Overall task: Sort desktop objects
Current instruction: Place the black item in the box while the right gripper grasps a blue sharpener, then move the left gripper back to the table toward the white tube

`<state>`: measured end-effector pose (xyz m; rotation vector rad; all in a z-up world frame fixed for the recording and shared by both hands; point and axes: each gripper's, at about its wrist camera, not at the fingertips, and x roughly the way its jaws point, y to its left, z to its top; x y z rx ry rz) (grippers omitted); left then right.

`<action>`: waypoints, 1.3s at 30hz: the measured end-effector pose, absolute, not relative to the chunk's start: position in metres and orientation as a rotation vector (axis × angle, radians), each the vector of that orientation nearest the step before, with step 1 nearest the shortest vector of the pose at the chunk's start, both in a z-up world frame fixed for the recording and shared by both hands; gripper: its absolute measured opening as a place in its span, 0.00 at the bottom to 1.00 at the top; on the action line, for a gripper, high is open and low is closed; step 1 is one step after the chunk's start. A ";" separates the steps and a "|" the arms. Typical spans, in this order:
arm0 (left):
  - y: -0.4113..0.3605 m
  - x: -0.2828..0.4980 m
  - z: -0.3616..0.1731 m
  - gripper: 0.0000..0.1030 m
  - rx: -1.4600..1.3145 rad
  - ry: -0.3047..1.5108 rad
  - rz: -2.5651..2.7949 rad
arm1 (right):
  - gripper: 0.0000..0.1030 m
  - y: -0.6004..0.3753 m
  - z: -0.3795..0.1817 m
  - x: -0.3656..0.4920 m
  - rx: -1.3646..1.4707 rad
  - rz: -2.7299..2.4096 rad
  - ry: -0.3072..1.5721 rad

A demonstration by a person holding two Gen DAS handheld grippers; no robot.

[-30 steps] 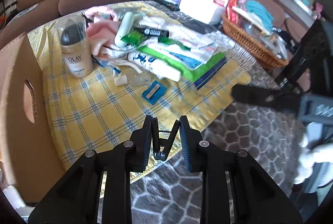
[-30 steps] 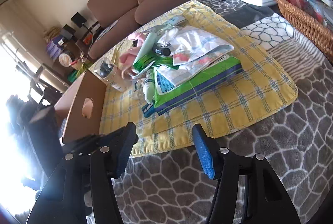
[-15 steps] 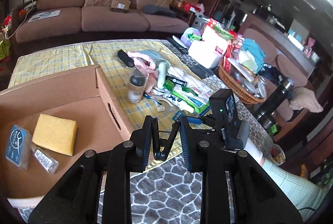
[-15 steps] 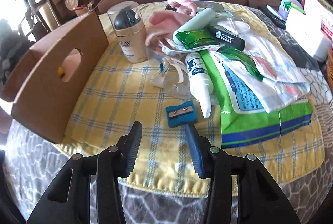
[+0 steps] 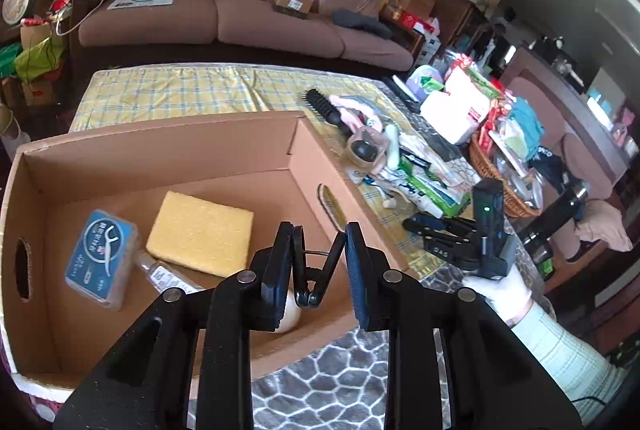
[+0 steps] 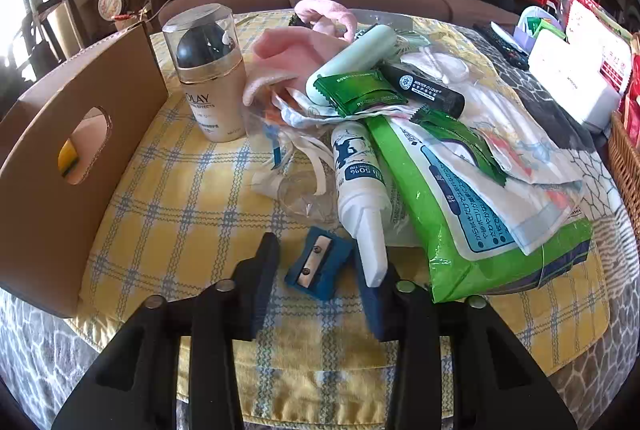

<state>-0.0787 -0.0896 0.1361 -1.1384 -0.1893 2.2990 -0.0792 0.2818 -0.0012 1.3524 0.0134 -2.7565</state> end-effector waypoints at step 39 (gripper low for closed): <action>-0.107 -0.068 0.143 0.63 -1.216 -0.129 2.322 | 0.42 0.173 0.163 -0.040 1.035 -2.661 -0.160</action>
